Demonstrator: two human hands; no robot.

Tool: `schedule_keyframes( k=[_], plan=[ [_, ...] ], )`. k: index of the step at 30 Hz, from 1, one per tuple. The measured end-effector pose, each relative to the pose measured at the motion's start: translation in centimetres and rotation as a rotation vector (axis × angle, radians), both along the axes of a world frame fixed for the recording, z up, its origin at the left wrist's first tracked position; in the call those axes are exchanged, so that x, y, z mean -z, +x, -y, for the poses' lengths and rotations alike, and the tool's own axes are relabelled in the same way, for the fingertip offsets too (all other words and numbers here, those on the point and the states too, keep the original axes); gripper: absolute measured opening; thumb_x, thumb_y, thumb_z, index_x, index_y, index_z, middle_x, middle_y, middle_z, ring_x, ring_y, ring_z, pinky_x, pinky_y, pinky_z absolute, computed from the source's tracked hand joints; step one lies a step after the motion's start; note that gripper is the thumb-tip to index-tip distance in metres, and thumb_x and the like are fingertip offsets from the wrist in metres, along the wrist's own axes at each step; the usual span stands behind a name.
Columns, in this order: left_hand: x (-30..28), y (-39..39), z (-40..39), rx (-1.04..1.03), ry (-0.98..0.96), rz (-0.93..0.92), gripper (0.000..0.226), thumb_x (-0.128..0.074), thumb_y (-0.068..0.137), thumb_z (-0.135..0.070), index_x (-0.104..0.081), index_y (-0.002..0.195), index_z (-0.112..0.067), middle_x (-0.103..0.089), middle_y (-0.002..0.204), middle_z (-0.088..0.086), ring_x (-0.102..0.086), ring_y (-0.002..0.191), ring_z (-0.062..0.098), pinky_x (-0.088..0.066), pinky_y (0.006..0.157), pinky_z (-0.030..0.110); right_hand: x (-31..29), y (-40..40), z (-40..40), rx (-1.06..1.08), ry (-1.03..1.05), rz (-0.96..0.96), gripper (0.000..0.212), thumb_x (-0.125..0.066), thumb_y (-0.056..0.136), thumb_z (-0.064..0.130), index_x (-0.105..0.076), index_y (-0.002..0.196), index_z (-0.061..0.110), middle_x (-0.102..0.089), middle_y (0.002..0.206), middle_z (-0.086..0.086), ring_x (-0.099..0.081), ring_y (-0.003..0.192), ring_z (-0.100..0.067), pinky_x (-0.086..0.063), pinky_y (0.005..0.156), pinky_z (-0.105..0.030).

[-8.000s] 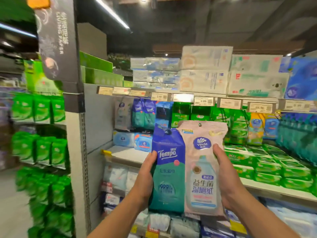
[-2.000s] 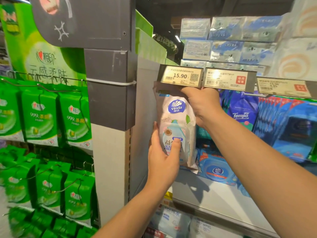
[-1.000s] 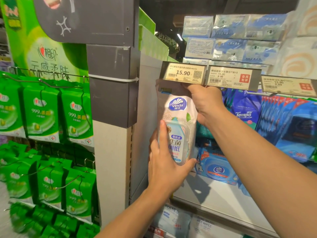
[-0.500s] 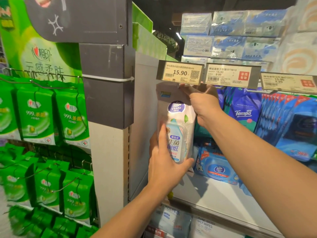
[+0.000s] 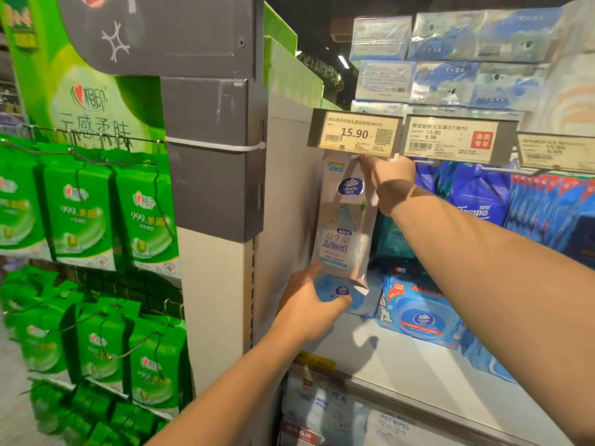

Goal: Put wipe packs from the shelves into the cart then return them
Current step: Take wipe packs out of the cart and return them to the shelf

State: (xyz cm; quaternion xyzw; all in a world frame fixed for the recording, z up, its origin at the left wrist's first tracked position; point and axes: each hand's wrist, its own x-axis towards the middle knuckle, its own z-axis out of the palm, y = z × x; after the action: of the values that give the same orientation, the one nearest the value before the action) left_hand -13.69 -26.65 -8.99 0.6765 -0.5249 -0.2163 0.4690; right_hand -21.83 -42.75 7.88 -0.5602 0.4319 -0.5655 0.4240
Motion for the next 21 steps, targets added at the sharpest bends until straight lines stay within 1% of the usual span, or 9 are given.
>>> schedule_keyframes(
  k=[2, 4, 6, 9, 12, 14, 16, 18, 21],
  plan=[
    [0.1, 0.4, -0.6, 0.016, 0.077, 0.025, 0.048, -0.071, 0.081, -0.045, -0.054, 0.125, -0.038, -0.063, 0.115, -0.019, -0.063, 0.108, 0.006, -0.050, 0.088, 0.024, -0.2, 0.0, -0.3, 0.047, -0.010, -0.101, 0.045, -0.075, 0.082, 0.031, -0.067, 0.117, 0.003, -0.071, 0.112, -0.013, -0.068, 0.106, -0.030, -0.055, 0.083, -0.033],
    [0.3, 1.0, -0.9, 0.020, 0.124, 0.019, 0.042, -0.067, 0.084, -0.050, -0.058, 0.121, -0.033, -0.063, 0.114, -0.015, -0.062, 0.105, 0.009, -0.049, 0.087, 0.025, 0.4, 0.1, -0.2, 0.113, -0.029, -0.114, 0.050, -0.072, 0.086, 0.035, -0.063, 0.119, -0.001, -0.069, 0.109, -0.012, -0.066, 0.103, -0.030, -0.054, 0.090, -0.040],
    [0.4, 1.3, -1.1, 0.006, 0.140, 0.002, 0.029, -0.065, 0.083, -0.054, -0.062, 0.097, -0.029, -0.068, 0.091, -0.012, -0.064, 0.084, 0.009, -0.054, 0.081, 0.029, 1.5, 0.1, -0.8, 0.190, -0.049, -0.161, 0.053, -0.068, 0.087, 0.045, -0.060, 0.117, 0.002, -0.063, 0.104, -0.009, -0.060, 0.100, -0.026, -0.053, 0.091, -0.042],
    [0.1, 1.1, -1.4, 0.054, 0.146, 0.016, 0.032, -0.061, 0.087, -0.049, -0.045, 0.076, -0.023, -0.055, 0.065, -0.006, -0.050, 0.060, 0.013, -0.043, 0.062, 0.029, 3.7, 0.1, -1.7, 0.277, -0.147, -0.318, 0.032, -0.060, 0.093, 0.044, -0.053, 0.098, 0.013, -0.065, 0.102, -0.011, -0.062, 0.101, -0.027, -0.047, 0.079, -0.033],
    [-0.4, 0.6, -1.4, 0.098, 0.103, 0.073, 0.035, -0.059, 0.087, -0.038, -0.033, 0.068, -0.024, -0.042, 0.064, -0.003, -0.041, 0.060, 0.017, -0.038, 0.063, 0.031, 5.9, -0.7, -3.8, 0.248, -0.196, -0.431, 0.023, -0.056, 0.094, 0.040, -0.054, 0.096, 0.018, -0.067, 0.095, -0.007, -0.064, 0.089, -0.026, -0.046, 0.075, -0.031],
    [-0.3, 0.0, -1.0, 0.113, 0.095, 0.149, 0.040, -0.059, 0.083, -0.032, -0.030, 0.059, -0.019, -0.036, 0.056, -0.003, -0.038, 0.059, 0.021, -0.036, 0.060, 0.031, 7.9, -1.9, -5.2, 0.212, -0.124, -0.487, 0.033, -0.052, 0.085, 0.049, -0.058, 0.083, 0.016, -0.071, 0.088, -0.010, -0.069, 0.082, -0.032, -0.057, 0.075, -0.041],
    [-0.2, -1.0, -0.7, 0.141, 0.105, 0.270, 0.042, -0.057, 0.079, -0.031, -0.030, 0.051, -0.014, -0.037, 0.050, 0.003, -0.042, 0.062, 0.030, -0.038, 0.059, 0.033, 9.6, -3.4, -6.9, 0.192, -0.050, -0.553, 0.043, -0.048, 0.080, 0.049, -0.059, 0.067, 0.010, -0.070, 0.072, -0.013, -0.070, 0.072, -0.036, -0.060, 0.064, -0.046],
    [-0.2, -2.2, -0.8, 0.190, 0.105, 0.389, 0.044, -0.057, 0.078, -0.035, -0.033, 0.047, -0.013, -0.051, 0.060, 0.018, -0.054, 0.075, 0.040, -0.045, 0.064, 0.036, 10.8, -5.0, -9.0, 0.204, -0.031, -0.679, 0.046, -0.049, 0.085, 0.044, -0.054, 0.057, 0.007, -0.060, 0.058, -0.011, -0.062, 0.070, -0.036, -0.050, 0.059, -0.038],
    [0.2, -4.8, -1.3, 0.243, 0.107, 0.531, 0.049, -0.056, 0.084, -0.041, -0.038, 0.051, -0.010, -0.064, 0.082, 0.022, -0.062, 0.091, 0.040, -0.047, 0.073, 0.037, 12.6, -8.0, -11.8, 0.297, -0.004, -0.808, 0.050, -0.053, 0.088, 0.041, -0.050, 0.052, 0.008, -0.048, 0.053, -0.007, -0.049, 0.070, -0.032, -0.036, 0.061, -0.035]
  ],
)
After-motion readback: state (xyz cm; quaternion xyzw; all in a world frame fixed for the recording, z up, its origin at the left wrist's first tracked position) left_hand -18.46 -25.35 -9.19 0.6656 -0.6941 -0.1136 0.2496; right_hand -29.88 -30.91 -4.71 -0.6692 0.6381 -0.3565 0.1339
